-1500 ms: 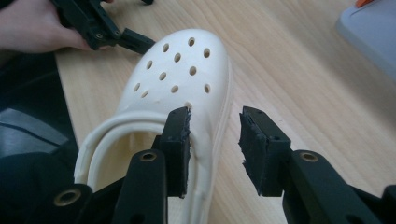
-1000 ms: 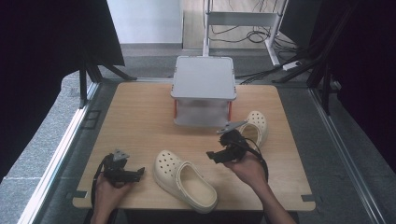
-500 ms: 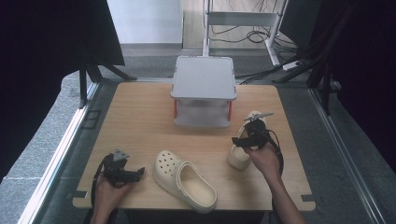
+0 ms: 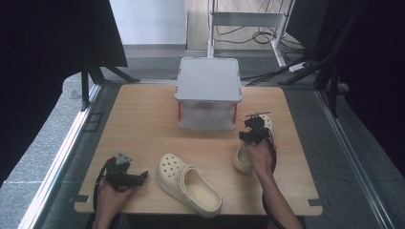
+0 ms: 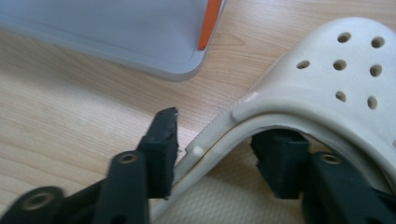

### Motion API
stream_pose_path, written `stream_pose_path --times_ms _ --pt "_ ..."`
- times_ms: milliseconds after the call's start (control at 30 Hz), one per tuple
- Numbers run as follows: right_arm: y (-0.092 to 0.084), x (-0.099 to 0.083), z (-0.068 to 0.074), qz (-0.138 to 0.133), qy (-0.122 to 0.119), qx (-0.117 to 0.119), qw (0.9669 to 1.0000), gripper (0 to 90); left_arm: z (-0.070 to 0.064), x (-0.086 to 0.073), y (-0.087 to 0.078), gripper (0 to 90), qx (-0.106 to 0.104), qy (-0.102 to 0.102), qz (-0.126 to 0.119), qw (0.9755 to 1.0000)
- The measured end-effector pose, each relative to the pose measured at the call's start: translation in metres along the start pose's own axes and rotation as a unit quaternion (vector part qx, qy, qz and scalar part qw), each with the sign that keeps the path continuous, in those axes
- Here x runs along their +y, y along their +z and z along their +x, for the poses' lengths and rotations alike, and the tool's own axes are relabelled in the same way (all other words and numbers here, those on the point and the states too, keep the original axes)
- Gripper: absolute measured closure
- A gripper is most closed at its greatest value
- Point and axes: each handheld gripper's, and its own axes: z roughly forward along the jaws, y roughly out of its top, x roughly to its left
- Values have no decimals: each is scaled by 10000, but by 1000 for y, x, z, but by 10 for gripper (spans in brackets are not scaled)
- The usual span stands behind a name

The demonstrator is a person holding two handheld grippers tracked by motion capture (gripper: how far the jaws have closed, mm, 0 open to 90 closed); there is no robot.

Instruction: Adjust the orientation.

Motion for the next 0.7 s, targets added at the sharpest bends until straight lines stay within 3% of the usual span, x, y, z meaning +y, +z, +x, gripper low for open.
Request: stream_pose_path --times_ms 200,333,500,700 --pt "-8 -5 -7 111 -42 0 9999 705 0 0 0 0 -1 1 1 10000" --pt "-17 -14 -25 176 -119 175 9996 771 0 0 0 0 0 5 4 10000" --pt "-28 -19 -32 130 -240 320 9991 775 0 0 0 0 4 6 3 10000" --pt "-58 -21 -29 -65 -565 435 9974 775 0 1 0 0 8 24 7 10000"
